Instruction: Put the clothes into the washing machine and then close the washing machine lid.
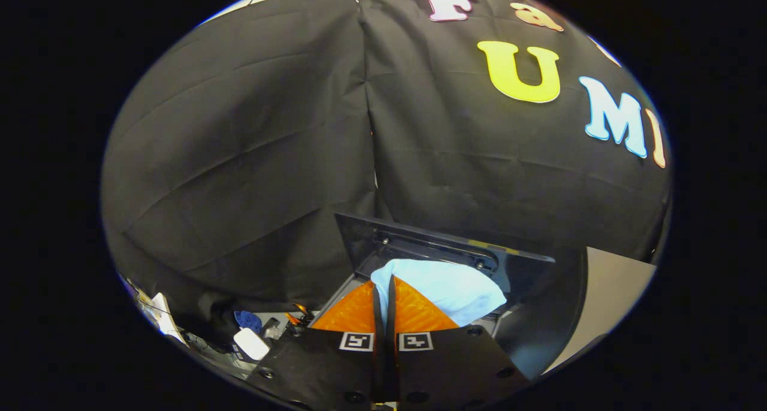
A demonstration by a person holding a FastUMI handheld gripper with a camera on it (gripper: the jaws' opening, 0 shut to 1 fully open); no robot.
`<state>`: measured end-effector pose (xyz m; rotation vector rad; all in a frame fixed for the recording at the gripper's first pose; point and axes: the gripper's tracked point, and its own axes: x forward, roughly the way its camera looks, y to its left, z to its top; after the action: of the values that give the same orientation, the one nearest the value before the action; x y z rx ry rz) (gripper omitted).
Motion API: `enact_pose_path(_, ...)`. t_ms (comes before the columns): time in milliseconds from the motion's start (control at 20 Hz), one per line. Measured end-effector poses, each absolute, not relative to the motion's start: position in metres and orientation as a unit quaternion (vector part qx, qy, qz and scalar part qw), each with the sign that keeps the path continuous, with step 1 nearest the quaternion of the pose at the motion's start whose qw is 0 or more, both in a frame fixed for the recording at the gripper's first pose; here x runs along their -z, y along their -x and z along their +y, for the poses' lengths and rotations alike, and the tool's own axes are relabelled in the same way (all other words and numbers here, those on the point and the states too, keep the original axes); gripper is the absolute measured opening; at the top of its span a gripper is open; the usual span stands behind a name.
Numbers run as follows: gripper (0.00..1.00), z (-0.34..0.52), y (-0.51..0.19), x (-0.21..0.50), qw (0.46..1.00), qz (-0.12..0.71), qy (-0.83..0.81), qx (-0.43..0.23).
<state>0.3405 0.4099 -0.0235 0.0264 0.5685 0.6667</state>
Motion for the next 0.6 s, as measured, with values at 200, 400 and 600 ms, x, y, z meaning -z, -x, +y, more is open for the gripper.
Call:
enact_pose_path(200,0.01,0.428,-0.343,0.036,0.902,0.282,-0.006,-0.328)
enact_pose_path(400,0.01,0.436,-0.345,0.066,0.896,0.305,-0.009,-0.324)
enact_pose_path(600,0.01,0.434,-0.351,0.098,0.892,0.324,0.009,-0.315)
